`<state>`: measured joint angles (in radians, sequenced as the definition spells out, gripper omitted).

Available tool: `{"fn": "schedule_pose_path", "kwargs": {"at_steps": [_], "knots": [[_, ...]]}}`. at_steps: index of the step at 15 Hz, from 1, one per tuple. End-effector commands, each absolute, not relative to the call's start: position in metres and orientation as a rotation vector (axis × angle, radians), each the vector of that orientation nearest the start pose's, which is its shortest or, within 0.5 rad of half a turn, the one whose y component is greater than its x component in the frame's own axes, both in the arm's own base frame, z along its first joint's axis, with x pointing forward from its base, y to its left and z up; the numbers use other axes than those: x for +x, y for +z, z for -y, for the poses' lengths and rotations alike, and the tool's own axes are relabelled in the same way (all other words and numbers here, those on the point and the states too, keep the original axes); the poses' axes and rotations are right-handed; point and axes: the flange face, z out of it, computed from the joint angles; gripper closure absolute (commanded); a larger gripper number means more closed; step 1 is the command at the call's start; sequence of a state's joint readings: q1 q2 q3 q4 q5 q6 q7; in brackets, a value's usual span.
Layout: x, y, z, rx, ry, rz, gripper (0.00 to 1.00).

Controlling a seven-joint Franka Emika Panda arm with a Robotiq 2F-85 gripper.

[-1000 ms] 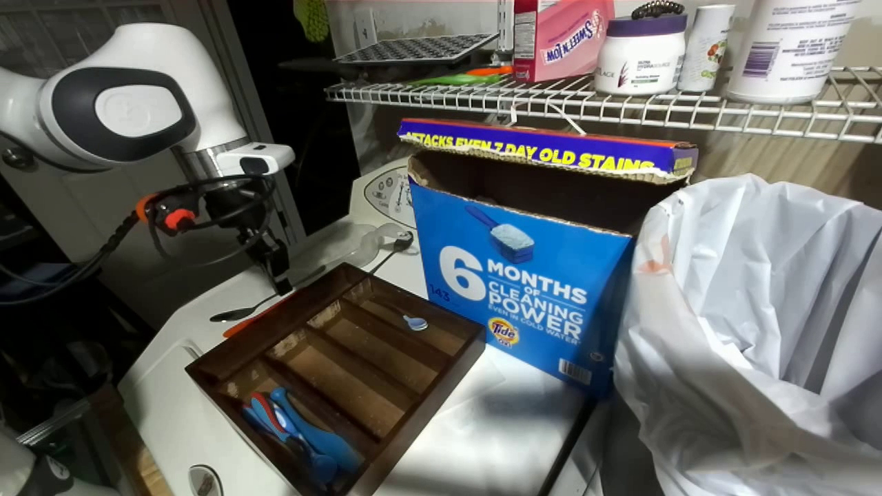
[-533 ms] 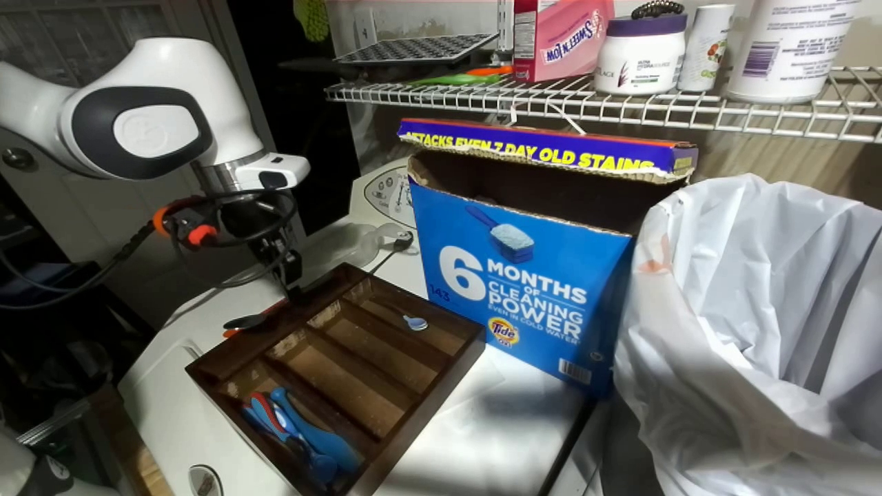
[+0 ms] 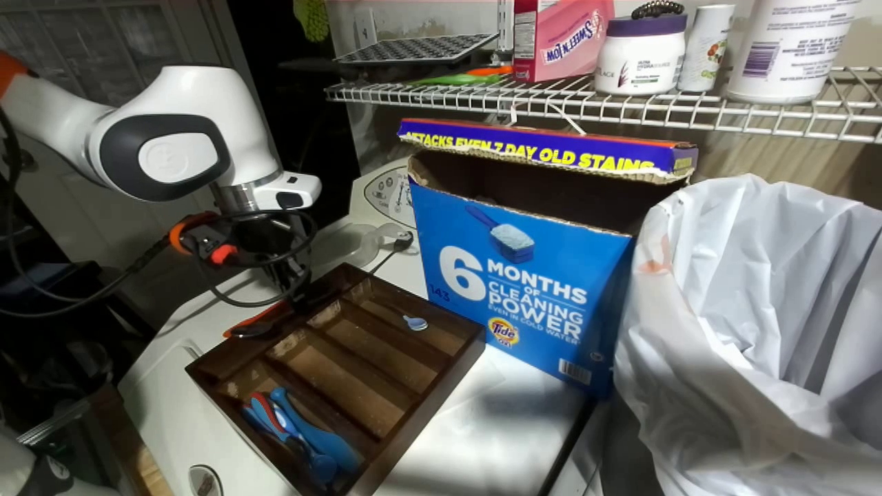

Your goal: Put both the grey and orange spoons in the brown rack

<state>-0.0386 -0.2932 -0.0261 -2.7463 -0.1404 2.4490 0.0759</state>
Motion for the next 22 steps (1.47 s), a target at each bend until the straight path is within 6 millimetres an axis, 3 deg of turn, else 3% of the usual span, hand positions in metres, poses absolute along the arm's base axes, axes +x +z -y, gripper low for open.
{"fn": "schedule_pose_path", "kwargs": {"at_steps": [1, 7, 22], "knots": [[0.383, 0.303, 0.034, -3.195, 0.011, -0.060, 0.98], [0.381, 0.302, 0.045, -3.188, 0.016, -0.099, 0.98], [0.381, 0.289, 0.043, -3.159, 0.063, -0.033, 0.98]]}}
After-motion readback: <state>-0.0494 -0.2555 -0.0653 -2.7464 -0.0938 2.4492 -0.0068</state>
